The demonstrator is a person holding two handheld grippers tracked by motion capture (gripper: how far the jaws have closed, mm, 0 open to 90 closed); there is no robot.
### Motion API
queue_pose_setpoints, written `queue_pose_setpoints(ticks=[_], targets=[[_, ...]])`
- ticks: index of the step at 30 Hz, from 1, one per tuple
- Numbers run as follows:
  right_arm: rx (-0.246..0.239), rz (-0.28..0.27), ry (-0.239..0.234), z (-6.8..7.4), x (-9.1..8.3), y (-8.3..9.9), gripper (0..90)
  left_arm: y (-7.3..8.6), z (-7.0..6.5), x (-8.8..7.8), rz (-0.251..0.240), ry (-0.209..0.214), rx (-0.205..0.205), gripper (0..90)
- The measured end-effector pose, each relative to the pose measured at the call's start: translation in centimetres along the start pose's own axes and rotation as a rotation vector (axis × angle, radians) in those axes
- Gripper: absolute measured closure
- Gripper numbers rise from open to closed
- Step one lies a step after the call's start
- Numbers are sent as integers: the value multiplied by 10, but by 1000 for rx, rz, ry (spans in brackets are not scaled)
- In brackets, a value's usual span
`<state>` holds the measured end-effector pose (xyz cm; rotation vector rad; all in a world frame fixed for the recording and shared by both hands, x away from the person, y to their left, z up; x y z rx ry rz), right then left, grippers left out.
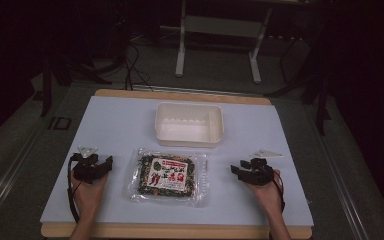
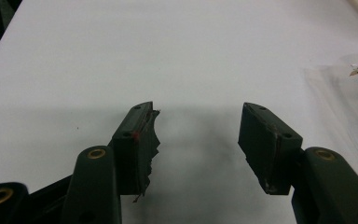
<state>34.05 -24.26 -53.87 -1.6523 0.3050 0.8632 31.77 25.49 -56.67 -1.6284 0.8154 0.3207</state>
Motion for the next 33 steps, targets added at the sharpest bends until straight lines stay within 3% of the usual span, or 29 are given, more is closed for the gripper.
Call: queue_pose_setpoints(ticks=[11, 33], targets=[[-36, 16, -68, 29, 4, -5, 449, 0, 1, -2, -10, -5, -6, 448], [-101, 69, -158, 67, 17, -6, 437, 0, 1, -2, -7, -16, 0, 430]])
Point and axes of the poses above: each handheld gripper's, and its own axes: x roughly forward along the jaws, y roughly out of its underside, z roughly to its left, the point moved 3 cm from there along x, roughly forward along the jaws, and after that the axes turned 15 degrees about y, right-handed, at the moved point
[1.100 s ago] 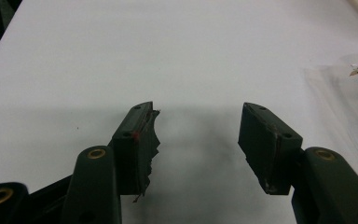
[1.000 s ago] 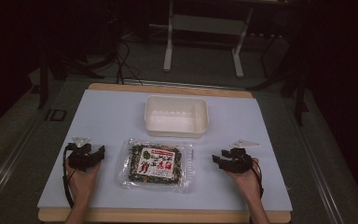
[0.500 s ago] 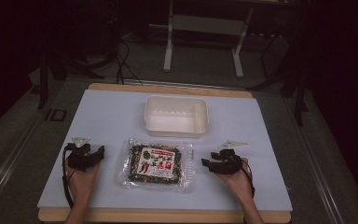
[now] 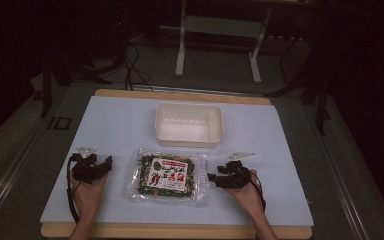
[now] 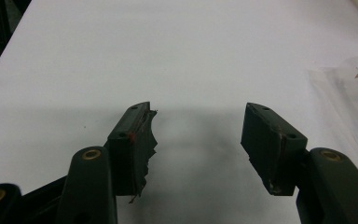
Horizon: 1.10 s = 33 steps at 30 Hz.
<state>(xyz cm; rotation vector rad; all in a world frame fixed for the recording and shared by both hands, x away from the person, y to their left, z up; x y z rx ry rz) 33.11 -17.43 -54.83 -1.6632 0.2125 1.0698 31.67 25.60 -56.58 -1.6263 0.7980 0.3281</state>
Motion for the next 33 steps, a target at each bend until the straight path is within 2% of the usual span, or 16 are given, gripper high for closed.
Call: queue_pose_setpoints(ticks=[11, 17, 27, 33], targets=[[-29, 43, -36, 14, 13, -1, 394, 0, 1, -1, -2, -7, -1, 425], [-32, 45, -47, 18, 15, -3, 373, 0, 1, -1, -2, -11, -2, 422], [-32, 40, -66, 21, 15, -4, 366, 1, 1, -1, 1, -16, -1, 420], [-28, 68, -66, 20, 6, -2, 343, 1, 3, -2, -1, -17, -5, 420]])
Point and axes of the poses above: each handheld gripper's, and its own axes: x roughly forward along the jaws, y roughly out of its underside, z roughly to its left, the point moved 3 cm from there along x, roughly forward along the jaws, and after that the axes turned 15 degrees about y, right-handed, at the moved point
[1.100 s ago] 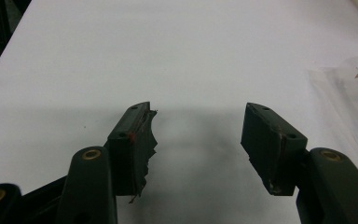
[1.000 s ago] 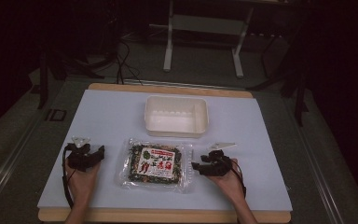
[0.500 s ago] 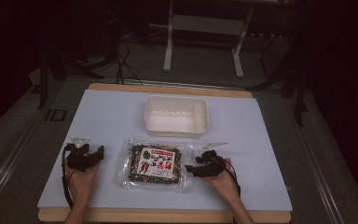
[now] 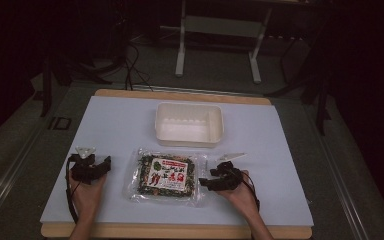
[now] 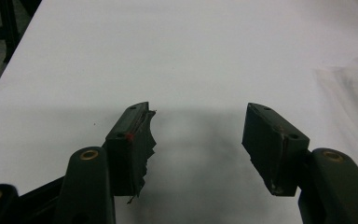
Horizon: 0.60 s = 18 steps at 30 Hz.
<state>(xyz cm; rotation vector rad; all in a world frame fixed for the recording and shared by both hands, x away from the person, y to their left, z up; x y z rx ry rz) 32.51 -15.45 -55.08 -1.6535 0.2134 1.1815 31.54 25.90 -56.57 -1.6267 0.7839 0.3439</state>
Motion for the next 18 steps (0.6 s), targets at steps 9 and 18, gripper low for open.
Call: queue_pose_setpoints(ticks=[9, 18], targets=[[-95, 100, 40, 8, 1, 1, 275, 0, -1, 0, 0, -3, 3, 418], [-214, 178, 60, 18, 6, -5, 187, 0, -2, 1, 5, -6, 11, 416]])
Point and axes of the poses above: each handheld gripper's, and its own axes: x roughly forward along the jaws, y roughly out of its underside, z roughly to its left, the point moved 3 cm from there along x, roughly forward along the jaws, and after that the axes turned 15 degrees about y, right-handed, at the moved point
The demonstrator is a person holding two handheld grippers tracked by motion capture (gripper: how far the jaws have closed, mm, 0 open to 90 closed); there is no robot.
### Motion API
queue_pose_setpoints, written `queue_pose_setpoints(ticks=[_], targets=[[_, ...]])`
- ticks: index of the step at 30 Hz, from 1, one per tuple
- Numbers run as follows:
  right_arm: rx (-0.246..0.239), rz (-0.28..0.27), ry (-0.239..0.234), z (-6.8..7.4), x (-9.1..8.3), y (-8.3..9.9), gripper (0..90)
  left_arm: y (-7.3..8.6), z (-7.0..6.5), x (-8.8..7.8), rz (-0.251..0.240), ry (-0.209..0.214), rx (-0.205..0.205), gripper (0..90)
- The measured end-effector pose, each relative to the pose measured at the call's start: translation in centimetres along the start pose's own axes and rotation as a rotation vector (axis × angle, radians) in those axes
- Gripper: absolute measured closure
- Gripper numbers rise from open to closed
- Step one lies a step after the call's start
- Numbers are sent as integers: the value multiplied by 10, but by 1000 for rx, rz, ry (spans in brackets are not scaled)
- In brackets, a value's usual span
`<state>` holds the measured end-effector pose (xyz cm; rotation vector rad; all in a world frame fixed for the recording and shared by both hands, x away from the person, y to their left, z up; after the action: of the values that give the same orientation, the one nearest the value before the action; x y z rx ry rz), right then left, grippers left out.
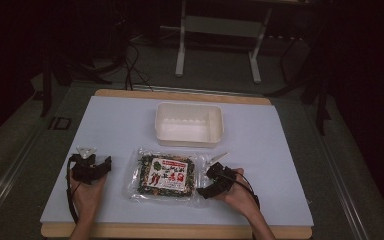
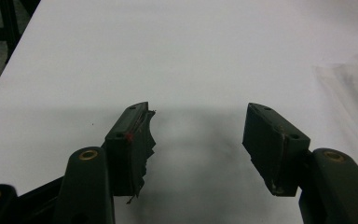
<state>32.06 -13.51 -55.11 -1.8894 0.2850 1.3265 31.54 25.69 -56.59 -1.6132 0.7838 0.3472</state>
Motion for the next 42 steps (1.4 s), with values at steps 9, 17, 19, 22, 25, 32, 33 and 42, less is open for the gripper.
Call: queue_pose_setpoints(ticks=[9, 17, 19, 22, 25, 32, 33, 42], targets=[[86, -69, -125, -2, 1, -1, 202, 0, 1, -1, -6, 1, -2, 414], [47, -125, -114, -2, -6, 0, 254, 0, 2, -1, -4, 2, -6, 413], [40, -129, -103, -3, -8, 2, 271, 0, 1, -1, -4, 2, -6, 413], [13, -140, -70, -7, -17, 10, 297, 0, 1, -1, -3, 3, -4, 413], [8, -142, -45, -9, -21, 14, 320, 0, 1, 0, -1, 3, -6, 412], [-36, -131, 53, -19, -28, 28, 378, 0, 1, -1, -2, 2, -6, 411], [-49, -124, 69, -19, -27, 29, 384, 0, 1, -1, -1, 2, -6, 411], [-127, -81, 54, -11, -28, 36, 368, 0, 1, -1, -1, 2, -7, 409]])
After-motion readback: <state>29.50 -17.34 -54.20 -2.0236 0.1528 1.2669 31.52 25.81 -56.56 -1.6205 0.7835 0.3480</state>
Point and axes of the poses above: each handheld gripper's, and its own axes: x roughly forward along the jaws, y roughly out of its underside, z roughly to its left, the point moved 3 cm from there along x, roughly forward along the jaws, and after that the axes turned 15 degrees about y, right-handed, at the moved point
